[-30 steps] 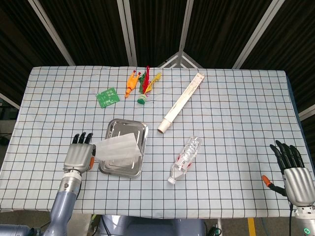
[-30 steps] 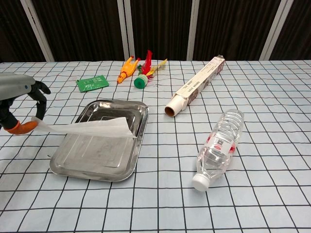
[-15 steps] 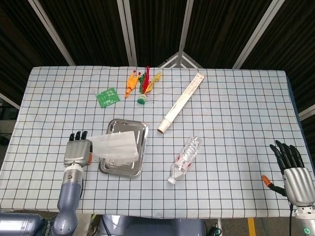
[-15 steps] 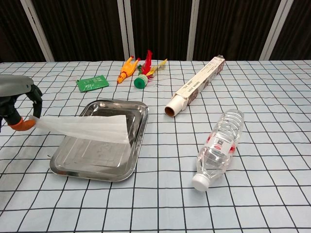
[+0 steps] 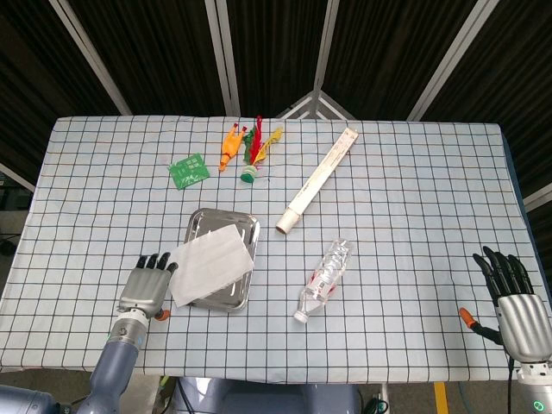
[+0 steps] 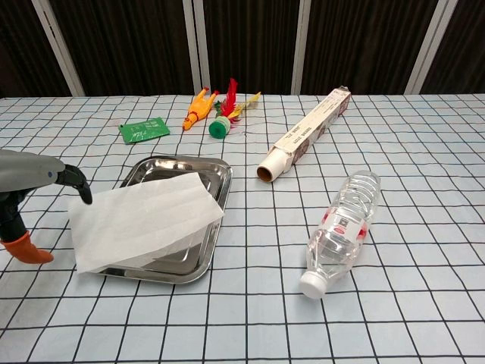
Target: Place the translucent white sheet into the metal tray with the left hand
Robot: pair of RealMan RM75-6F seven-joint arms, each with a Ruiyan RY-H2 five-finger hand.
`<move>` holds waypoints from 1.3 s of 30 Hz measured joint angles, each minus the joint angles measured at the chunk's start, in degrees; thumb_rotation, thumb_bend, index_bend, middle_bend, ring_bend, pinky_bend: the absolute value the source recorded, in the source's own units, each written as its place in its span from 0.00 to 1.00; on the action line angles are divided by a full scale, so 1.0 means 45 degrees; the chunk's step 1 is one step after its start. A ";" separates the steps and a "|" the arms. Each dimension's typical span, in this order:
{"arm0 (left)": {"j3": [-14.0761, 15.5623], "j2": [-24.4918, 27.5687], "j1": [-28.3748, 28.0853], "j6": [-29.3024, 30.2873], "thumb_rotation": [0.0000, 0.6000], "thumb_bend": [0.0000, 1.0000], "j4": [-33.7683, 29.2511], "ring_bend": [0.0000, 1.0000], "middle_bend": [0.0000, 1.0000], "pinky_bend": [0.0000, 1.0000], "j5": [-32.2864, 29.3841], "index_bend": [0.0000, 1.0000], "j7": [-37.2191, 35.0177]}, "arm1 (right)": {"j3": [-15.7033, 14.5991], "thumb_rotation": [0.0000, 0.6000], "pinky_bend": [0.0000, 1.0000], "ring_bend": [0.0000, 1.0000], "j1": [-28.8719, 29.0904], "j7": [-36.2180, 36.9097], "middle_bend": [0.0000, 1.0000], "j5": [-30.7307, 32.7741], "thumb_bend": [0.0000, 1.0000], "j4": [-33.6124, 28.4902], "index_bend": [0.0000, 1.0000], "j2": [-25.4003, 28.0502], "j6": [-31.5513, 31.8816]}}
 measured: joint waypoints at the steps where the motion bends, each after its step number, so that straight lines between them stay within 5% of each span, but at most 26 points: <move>1: 0.0057 0.0202 -0.0001 -0.0263 1.00 0.14 -0.0067 0.00 0.00 0.00 0.0011 0.00 -0.0108 | 0.0000 1.00 0.00 0.00 0.0001 -0.0015 0.00 -0.0004 0.29 -0.0002 0.00 -0.0004 0.0001; 15: 0.0770 0.2891 -0.1400 -0.5643 1.00 0.57 0.0238 0.00 0.00 0.00 0.0722 0.00 -0.0605 | 0.0007 1.00 0.00 0.00 0.0006 0.0011 0.00 0.0046 0.29 -0.0044 0.00 0.0015 -0.0035; 25: 0.2204 0.3170 -0.3894 -0.7829 1.00 0.63 0.2689 0.00 0.00 0.00 0.2634 0.00 0.1201 | 0.0003 1.00 0.00 0.00 0.0001 0.0217 0.00 0.0047 0.29 -0.0043 0.00 0.0057 -0.0022; 30: 0.2901 0.2539 -0.4143 -0.7941 1.00 0.64 0.3445 0.00 0.00 0.00 0.3341 0.00 0.1288 | -0.0012 1.00 0.00 0.00 0.0009 0.0224 0.00 0.0039 0.29 -0.0052 0.00 0.0062 -0.0051; 39: 0.3928 0.1921 -0.4008 -0.8563 1.00 0.64 0.4986 0.00 0.00 0.00 0.6814 0.00 0.0457 | -0.0015 1.00 0.00 0.00 0.0024 0.0185 0.00 0.0082 0.29 -0.0078 0.00 0.0057 -0.0124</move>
